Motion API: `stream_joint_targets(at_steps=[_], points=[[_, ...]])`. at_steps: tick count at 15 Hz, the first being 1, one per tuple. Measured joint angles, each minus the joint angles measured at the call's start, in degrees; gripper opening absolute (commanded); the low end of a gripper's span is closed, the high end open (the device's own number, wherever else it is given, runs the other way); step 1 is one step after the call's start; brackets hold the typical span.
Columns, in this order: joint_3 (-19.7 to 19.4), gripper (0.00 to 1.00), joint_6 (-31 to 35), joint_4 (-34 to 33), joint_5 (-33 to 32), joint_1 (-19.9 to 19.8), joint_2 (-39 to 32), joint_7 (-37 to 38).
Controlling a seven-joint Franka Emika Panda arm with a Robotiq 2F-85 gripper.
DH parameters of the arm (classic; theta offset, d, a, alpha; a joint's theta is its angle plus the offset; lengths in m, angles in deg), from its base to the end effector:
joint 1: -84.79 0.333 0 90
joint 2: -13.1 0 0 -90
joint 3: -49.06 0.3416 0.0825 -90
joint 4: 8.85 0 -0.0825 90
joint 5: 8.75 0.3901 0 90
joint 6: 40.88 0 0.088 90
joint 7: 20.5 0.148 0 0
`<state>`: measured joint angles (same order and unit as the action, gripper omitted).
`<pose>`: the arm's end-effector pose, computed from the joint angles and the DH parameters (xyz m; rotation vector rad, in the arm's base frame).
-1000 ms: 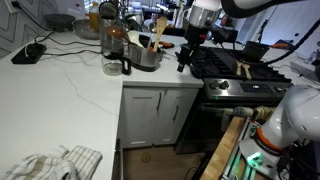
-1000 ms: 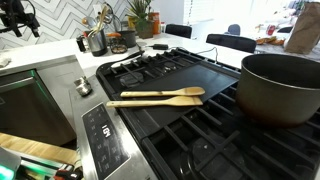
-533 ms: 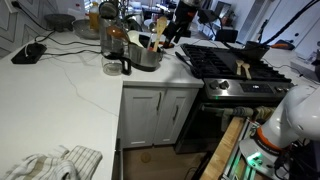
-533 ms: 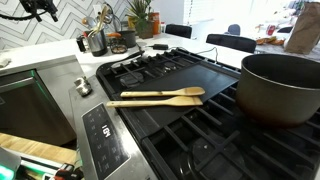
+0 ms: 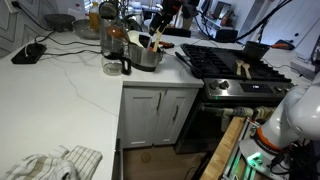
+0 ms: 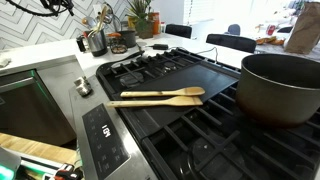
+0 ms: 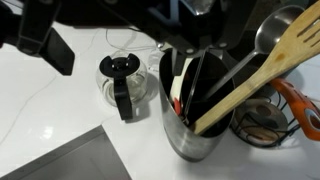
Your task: Remove the white big spoon from the cutlery holder and put it on the cupboard
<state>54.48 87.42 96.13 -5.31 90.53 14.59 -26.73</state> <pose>0.6018 0.1231 0.5685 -2.9720 -0.4145 -0.6558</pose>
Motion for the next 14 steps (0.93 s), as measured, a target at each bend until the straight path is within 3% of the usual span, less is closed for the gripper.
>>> stream_joint_targets(at_steps=[9,14], points=[[-0.42,1.00,1.87,-1.46,0.65,-0.42,-1.79,-1.42],[-1.66,1.00,2.24,-3.37,8.24,-1.85,-4.55,-5.17]])
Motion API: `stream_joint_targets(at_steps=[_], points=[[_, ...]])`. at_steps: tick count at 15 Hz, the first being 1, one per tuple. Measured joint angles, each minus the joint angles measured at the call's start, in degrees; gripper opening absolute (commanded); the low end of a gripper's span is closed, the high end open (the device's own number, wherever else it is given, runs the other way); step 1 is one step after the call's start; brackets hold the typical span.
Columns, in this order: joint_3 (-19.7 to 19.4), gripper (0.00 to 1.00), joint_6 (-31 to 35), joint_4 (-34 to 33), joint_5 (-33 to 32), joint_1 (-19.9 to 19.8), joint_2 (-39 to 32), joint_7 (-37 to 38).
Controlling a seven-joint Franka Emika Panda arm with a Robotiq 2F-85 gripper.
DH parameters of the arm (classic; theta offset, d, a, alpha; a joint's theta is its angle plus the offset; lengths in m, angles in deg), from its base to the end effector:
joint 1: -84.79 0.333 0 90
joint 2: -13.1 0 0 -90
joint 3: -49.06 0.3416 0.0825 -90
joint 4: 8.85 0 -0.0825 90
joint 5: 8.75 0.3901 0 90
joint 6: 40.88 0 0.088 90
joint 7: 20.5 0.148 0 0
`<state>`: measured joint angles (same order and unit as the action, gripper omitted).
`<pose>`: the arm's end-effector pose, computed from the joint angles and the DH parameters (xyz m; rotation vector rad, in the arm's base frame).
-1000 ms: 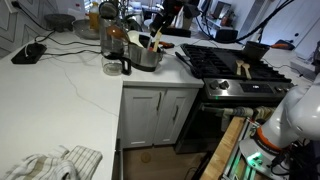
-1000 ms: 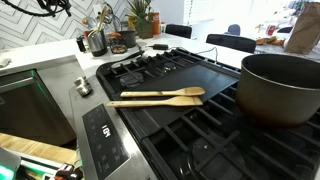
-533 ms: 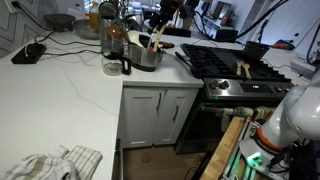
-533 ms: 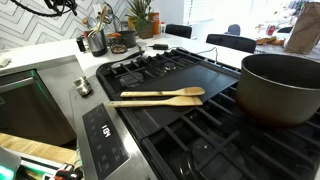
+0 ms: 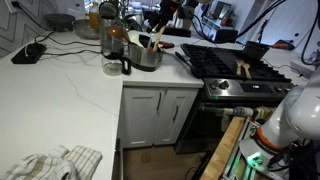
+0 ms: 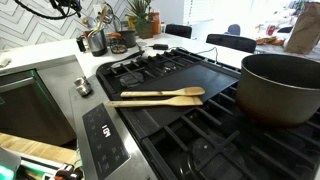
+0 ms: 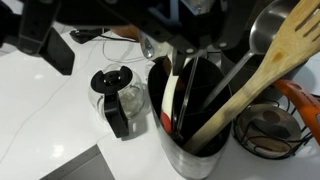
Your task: Remove the white big spoon from the cutlery holder and put it on the cupboard
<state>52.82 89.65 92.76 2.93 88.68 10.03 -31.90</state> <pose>0.6358 0.0958 0.5570 -2.8754 -0.3386 -0.6723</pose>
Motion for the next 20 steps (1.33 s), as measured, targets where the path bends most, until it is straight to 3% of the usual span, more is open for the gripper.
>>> stream_joint_targets(at_steps=[6,13,16,17,18,20], points=[[-0.56,1.00,0.18,-4.45,11.57,-3.19,-6.74,-8.35],[0.62,1.00,0.28,-9.35,17.46,-5.05,-14.18,-10.31],[1.47,0.85,0.28,-10.96,18.47,-5.50,-16.35,-10.31],[1.70,0.84,0.28,-11.48,18.56,-5.62,-16.98,-10.31],[1.89,0.76,0.28,-11.90,18.59,-5.72,-17.48,-10.29],[2.27,0.74,0.28,-12.79,18.62,-6.01,-18.35,-10.18]])
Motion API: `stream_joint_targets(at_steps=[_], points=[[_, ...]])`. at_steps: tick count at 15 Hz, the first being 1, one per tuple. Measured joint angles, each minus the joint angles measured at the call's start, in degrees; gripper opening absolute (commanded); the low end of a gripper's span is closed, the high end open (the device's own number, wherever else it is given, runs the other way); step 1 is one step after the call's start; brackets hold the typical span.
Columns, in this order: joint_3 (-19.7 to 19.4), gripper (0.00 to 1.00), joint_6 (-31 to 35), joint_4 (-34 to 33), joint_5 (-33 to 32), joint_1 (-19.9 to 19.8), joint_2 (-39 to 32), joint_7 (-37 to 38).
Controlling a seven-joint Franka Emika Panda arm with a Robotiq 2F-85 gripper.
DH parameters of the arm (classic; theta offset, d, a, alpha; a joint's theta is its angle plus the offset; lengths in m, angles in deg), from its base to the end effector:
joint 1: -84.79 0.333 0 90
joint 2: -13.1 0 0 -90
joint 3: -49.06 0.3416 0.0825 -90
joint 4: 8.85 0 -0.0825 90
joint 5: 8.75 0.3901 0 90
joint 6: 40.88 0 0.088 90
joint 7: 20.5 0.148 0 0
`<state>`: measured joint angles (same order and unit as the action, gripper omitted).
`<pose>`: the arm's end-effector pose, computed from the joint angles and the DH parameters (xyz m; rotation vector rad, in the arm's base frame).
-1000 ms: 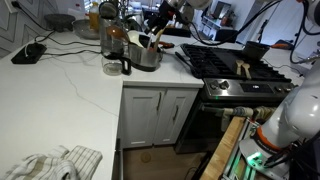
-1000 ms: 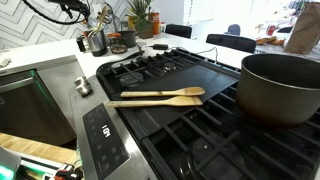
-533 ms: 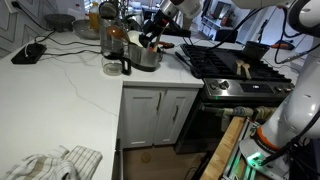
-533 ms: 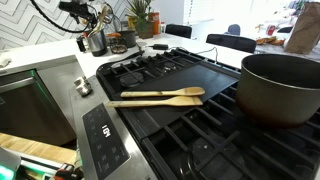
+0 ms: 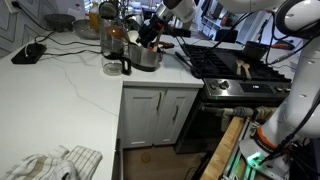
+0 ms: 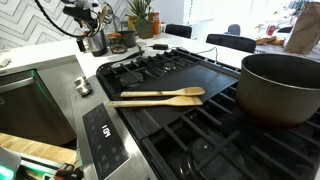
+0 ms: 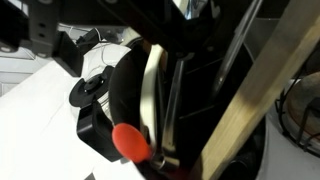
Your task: Remove the white big spoon from the cutlery holder and put it on the cupboard
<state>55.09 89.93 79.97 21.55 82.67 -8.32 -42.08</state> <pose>0.7301 0.0671 0.4650 -2.6420 -0.2014 -0.5739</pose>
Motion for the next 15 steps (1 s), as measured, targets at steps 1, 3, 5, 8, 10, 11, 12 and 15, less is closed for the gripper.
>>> stream_joint_targets(at_steps=[1,3,5,8,10,11,12,15], points=[[0.14,0.61,0.00,-0.39,0.00,-0.14,-0.35,0.01],[0.35,0.61,0.00,-1.06,0.08,-0.43,-0.94,0.07],[0.48,0.57,0.00,-1.66,0.09,-0.66,-1.42,0.11],[0.67,0.47,0.00,-1.99,0.09,-0.95,-1.88,0.21],[0.75,0.45,0.00,-2.14,0.09,-1.08,-2.19,0.27],[0.77,0.40,0.00,-2.23,0.09,-1.12,-2.37,0.27],[0.78,0.41,0.00,-2.28,0.09,-1.14,-2.54,0.31],[0.87,0.32,0.00,-2.53,0.09,-1.23,-3.01,0.37]])
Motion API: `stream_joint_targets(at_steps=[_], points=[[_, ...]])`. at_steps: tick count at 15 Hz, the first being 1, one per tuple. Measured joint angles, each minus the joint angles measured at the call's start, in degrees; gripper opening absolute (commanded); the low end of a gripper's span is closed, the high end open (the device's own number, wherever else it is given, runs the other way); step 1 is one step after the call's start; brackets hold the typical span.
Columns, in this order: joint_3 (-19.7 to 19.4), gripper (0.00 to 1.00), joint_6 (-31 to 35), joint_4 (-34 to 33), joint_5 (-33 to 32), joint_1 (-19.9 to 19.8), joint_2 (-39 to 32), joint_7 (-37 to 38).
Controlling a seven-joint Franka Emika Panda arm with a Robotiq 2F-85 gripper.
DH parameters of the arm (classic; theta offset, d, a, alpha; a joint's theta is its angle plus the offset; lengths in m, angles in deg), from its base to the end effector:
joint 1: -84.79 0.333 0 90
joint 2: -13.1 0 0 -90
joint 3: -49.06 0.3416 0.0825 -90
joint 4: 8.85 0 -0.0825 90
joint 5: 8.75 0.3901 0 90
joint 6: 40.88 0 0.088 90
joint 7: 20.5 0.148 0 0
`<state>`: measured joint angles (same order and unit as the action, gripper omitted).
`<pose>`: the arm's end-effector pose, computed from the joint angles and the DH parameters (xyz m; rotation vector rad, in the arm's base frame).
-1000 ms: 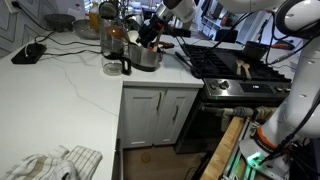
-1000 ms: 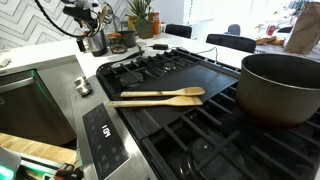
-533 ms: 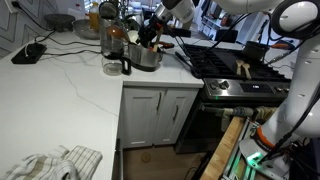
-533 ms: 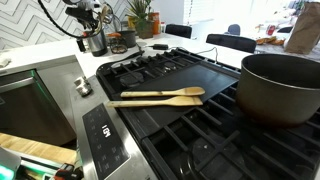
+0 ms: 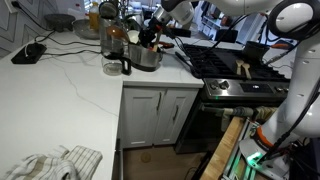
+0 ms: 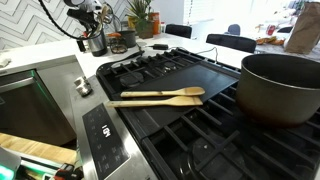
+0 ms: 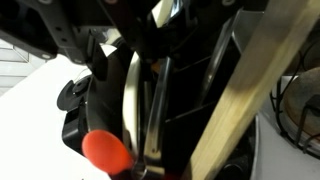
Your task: Remove the white big spoon from the cutlery holder and put it on the cupboard
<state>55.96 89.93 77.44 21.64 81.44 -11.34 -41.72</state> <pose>0.7442 0.0600 0.4504 -2.6341 -0.1734 -0.5633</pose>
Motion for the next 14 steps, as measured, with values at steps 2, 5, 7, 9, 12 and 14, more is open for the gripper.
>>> stream_joint_targets(at_steps=[2,5,7,9,12,14], points=[[0.05,0.32,0.00,-0.16,0.00,-0.09,-0.26,0.01],[0.09,0.35,0.00,-0.49,0.00,-0.14,-0.70,0.02],[0.14,0.30,0.00,-0.56,0.00,-0.14,-0.89,0.02],[0.23,0.05,0.00,-0.57,0.00,-0.15,-0.99,0.02],[0.25,0.00,0.00,-0.59,-0.01,-0.25,-1.02,0.02],[0.26,0.03,0.00,-0.79,0.00,-0.59,-1.00,0.05]])
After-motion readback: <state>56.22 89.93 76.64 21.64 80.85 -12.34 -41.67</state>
